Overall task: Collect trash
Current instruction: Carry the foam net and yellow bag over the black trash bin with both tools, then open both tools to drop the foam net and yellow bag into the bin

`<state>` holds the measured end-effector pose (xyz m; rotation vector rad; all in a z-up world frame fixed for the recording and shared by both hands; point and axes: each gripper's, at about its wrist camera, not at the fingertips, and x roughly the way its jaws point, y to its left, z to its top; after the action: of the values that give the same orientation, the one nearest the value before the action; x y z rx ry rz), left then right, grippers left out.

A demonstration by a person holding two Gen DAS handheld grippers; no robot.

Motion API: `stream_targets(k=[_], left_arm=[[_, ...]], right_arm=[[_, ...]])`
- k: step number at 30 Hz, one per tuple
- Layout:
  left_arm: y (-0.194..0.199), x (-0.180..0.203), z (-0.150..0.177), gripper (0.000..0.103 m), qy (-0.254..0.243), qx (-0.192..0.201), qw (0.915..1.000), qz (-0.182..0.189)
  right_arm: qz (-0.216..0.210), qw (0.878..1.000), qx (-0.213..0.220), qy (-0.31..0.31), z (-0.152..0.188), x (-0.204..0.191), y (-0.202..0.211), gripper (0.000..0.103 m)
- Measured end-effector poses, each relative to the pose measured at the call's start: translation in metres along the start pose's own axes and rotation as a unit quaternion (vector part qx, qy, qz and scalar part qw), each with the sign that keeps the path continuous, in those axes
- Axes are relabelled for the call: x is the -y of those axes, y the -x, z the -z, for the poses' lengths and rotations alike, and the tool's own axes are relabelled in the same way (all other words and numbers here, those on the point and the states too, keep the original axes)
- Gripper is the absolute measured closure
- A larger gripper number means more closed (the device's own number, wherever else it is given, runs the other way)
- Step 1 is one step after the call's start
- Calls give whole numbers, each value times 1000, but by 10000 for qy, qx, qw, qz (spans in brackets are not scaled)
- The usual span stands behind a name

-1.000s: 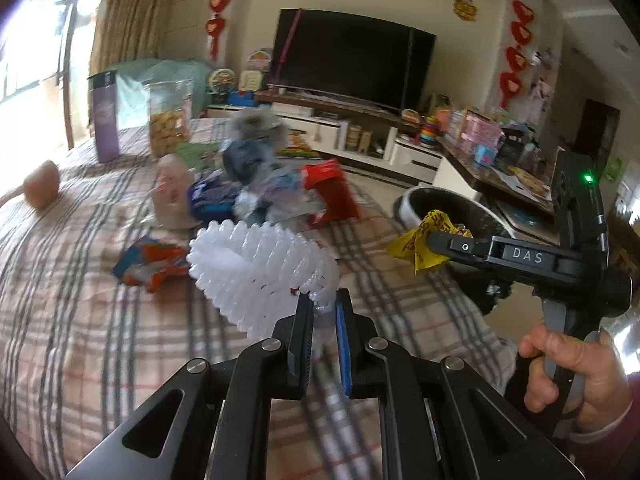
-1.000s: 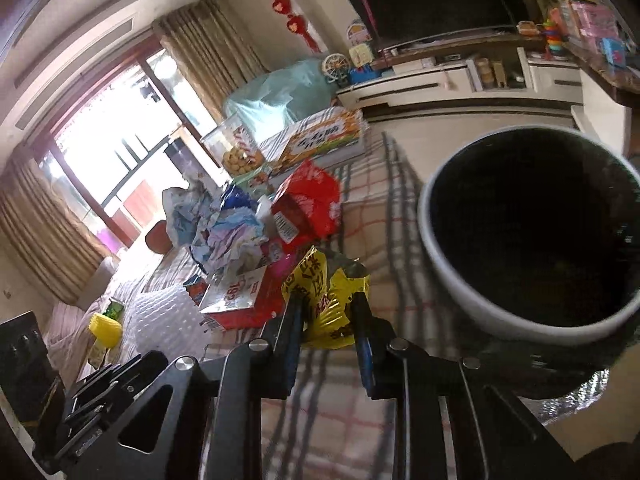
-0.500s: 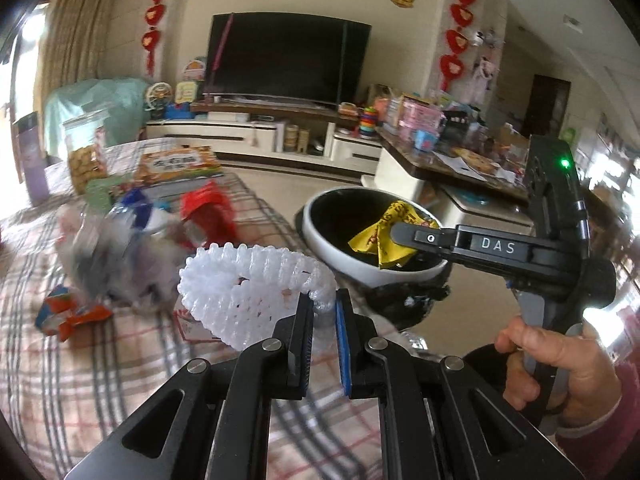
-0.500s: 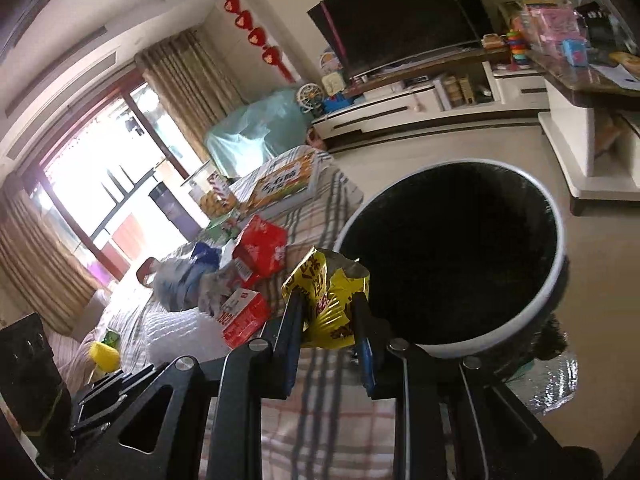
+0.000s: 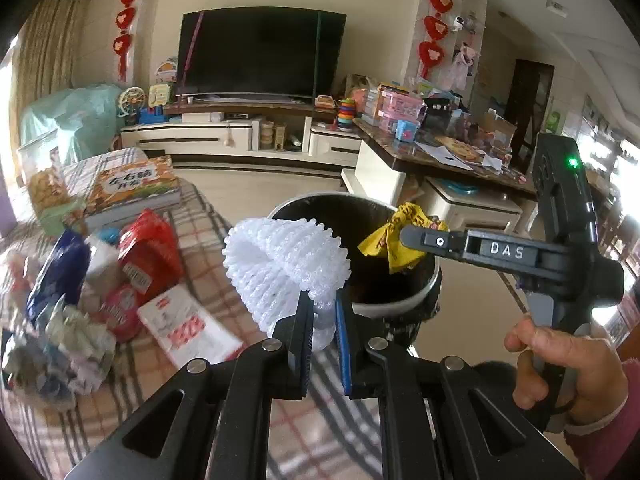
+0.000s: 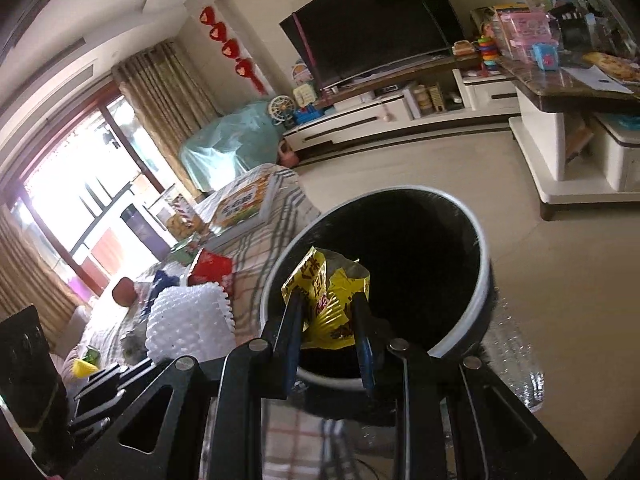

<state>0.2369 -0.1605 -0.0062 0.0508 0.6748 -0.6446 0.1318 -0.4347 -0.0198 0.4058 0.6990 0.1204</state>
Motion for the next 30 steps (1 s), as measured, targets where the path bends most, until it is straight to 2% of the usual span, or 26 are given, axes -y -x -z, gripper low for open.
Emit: stream_targets(k=[11,21,25,30], left_arm=[[-34,11,-25,93,-36,-98,9998,171],[-58,21,-39,92,-69,-272,9995,156],[-64,22,-39,80,-60,-327,9994,100],[-61,24,-38,62,1,-307,9995,39]], right_arm=[[284,9996,-81,43,-15,21,-8,78],[416,9990,-183,26,-25,34,-20,75],[483,9986,-196,20,-27,36,-23,74],[546,9984,-132,-75,-29,36,-20,64]])
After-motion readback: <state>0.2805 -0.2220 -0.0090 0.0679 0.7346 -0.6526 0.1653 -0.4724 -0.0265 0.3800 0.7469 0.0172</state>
